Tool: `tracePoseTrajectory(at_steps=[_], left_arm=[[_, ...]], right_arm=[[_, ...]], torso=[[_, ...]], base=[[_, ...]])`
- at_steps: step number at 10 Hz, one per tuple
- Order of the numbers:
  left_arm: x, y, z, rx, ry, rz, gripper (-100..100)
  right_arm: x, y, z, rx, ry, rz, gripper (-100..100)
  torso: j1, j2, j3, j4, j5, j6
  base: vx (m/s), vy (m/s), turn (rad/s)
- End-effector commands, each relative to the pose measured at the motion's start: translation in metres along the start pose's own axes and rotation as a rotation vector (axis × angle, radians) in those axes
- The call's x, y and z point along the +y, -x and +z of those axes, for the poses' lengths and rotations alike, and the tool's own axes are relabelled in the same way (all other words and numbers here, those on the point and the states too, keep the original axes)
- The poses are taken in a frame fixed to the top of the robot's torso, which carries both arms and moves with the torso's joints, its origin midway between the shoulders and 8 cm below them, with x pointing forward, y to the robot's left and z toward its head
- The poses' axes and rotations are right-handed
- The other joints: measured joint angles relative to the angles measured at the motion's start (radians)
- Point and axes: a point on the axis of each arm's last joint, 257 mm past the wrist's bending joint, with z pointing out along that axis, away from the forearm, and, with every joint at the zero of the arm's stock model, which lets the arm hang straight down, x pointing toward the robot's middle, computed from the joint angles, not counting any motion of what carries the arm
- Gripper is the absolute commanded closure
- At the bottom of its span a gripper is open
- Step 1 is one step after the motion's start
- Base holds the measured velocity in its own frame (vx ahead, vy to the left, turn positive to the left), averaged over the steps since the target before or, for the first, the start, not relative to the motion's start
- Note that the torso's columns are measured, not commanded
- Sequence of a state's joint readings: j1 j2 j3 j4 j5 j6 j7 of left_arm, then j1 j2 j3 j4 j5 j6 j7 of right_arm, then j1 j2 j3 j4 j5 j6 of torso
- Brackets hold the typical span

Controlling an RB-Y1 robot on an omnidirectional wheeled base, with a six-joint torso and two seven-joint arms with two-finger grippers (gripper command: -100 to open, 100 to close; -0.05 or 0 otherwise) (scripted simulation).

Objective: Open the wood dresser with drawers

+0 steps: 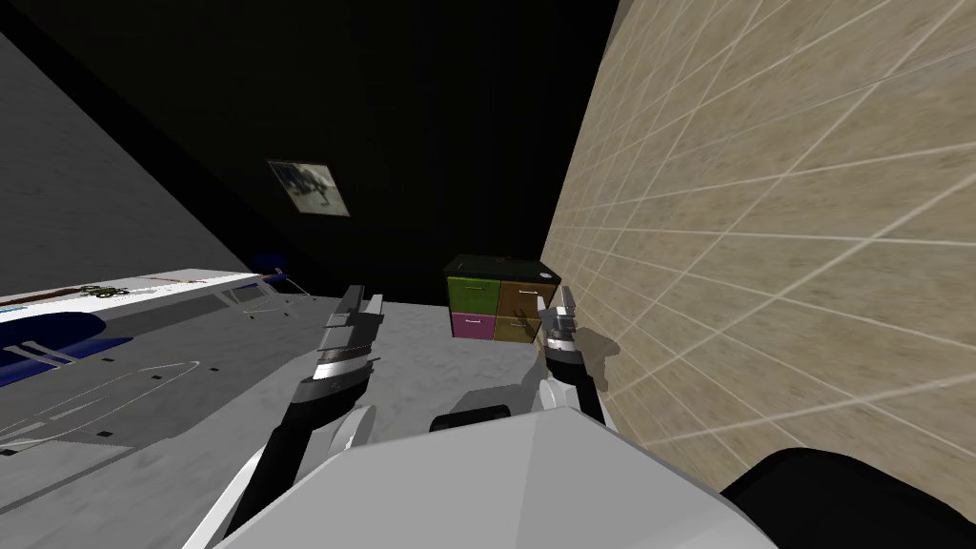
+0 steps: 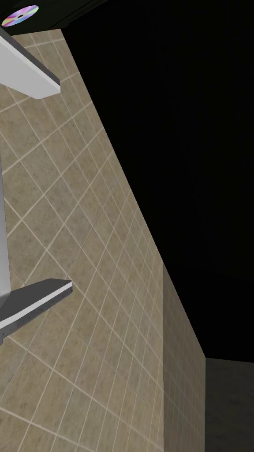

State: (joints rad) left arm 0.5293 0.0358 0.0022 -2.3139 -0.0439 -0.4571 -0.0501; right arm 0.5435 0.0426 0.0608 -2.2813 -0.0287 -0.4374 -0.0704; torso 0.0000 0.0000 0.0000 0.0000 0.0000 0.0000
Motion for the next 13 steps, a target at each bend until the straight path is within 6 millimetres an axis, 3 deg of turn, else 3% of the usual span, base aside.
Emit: tracePoseTrajectory(at_steps=[1, 9, 10, 13], left_arm=[[0.000, 0.000, 0.000, 0.000, 0.000, 0.000, 0], [0.000, 0.000, 0.000, 0.000, 0.000, 0.000, 0], [0.000, 0.000, 0.000, 0.000, 0.000, 0.000, 0], [0.000, 0.000, 0.000, 0.000, 0.000, 0.000, 0]], right_arm=[[0.000, 0.000, 0.000, 0.000, 0.000, 0.000, 0], [0.000, 0.000, 0.000, 0.000, 0.000, 0.000, 0], [-0.004, -0.005, -0.001, 0.041, -0.015, -0.044, -100], [-0.021, -0.014, -0.005, 0.141, -0.062, -0.187, -100]], torso=[[0.000, 0.040, -0.082, 0.041, 0.000, 0.000], [0.000, 0.618, -1.234, 0.617, 0.000, 0.000], [0.000, 0.691, -1.382, 0.691, 0.000, 0.000], [0.002, 0.735, -1.476, 0.736, 0.001, 0.000]], base=[[0.000, 0.000, 0.000], [0.000, 0.000, 0.000], [0.022, 0.018, 0.010], [0.045, 0.056, 0.018]])
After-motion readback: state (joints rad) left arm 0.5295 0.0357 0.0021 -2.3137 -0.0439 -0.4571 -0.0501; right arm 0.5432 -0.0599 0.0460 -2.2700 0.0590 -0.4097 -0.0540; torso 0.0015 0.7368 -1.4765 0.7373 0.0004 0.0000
